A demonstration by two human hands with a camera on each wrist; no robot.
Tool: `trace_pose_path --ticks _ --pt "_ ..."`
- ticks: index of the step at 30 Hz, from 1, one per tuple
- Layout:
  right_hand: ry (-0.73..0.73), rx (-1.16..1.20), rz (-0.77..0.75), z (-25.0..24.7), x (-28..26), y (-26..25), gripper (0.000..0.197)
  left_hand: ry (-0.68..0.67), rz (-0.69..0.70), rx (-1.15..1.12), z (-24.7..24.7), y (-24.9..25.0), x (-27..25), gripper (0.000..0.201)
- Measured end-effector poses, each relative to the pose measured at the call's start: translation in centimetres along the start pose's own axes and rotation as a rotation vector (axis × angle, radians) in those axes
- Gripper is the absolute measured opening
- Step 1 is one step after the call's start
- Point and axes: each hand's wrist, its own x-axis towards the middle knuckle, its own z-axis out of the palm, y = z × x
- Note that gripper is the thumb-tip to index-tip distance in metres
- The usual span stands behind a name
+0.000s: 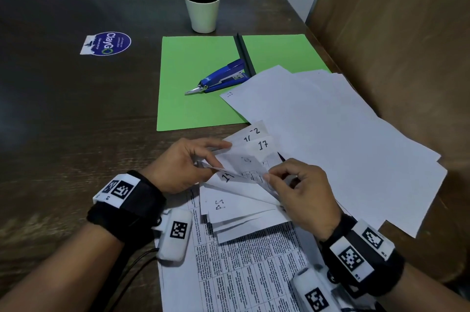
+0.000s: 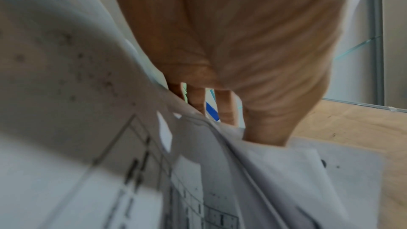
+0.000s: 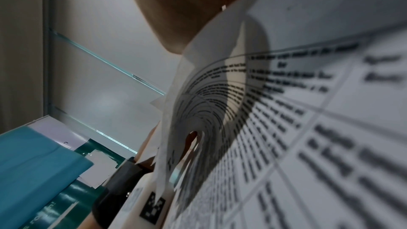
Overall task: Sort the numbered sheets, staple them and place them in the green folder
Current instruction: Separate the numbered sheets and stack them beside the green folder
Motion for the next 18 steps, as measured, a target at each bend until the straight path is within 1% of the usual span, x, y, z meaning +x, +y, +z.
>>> trace_pose_path --ticks 3,6,7,8,11,12,13,15,18 --pt "0.04 -0.004 0.016 -0.1 0.1 0.2 0.025 -0.005 -0.013 -0.027 0.0 -0.3 0.0 0.036" --pt "0.013 0.028 0.003 -0.2 0.1 0.0 0.02 0.001 -0.034 -0.066 0.2 -0.2 0.0 0.03" --pt "-0.014 0.056 -0.005 -0.3 0.1 -0.2 0.018 0.014 -0.045 -0.1 0.4 0.1 -0.1 0.029" --pt "-0.062 0.089 -0.014 -0.4 0.0 -0.4 0.017 0.03 -0.053 -0.133 0.6 0.3 -0.2 0.031" --pt "-0.249 0.169 -0.033 -0.5 -0.4 -1.0 0.012 0.042 -0.045 -0.142 0.7 0.4 -0.1 0.055" --pt "-0.285 0.196 -0.023 -0.5 -0.5 -1.2 0.011 0.026 -0.04 -0.127 0.6 0.4 -0.1 0.058" --pt "-0.294 0.21 -0.011 -0.5 -0.6 -1.3 0.014 0.01 -0.034 -0.107 0.4 0.4 0.0 0.057" --pt "-0.273 0.217 0.002 -0.4 -0.5 -1.6 0.019 -0.011 -0.016 -0.044 0.0 0.3 0.0 0.047" --pt "-0.197 0.161 -0.004 -0.6 0.2 -2.0 0.014 -0.028 -0.01 -0.015 0.0 0.3 -0.2 0.034"
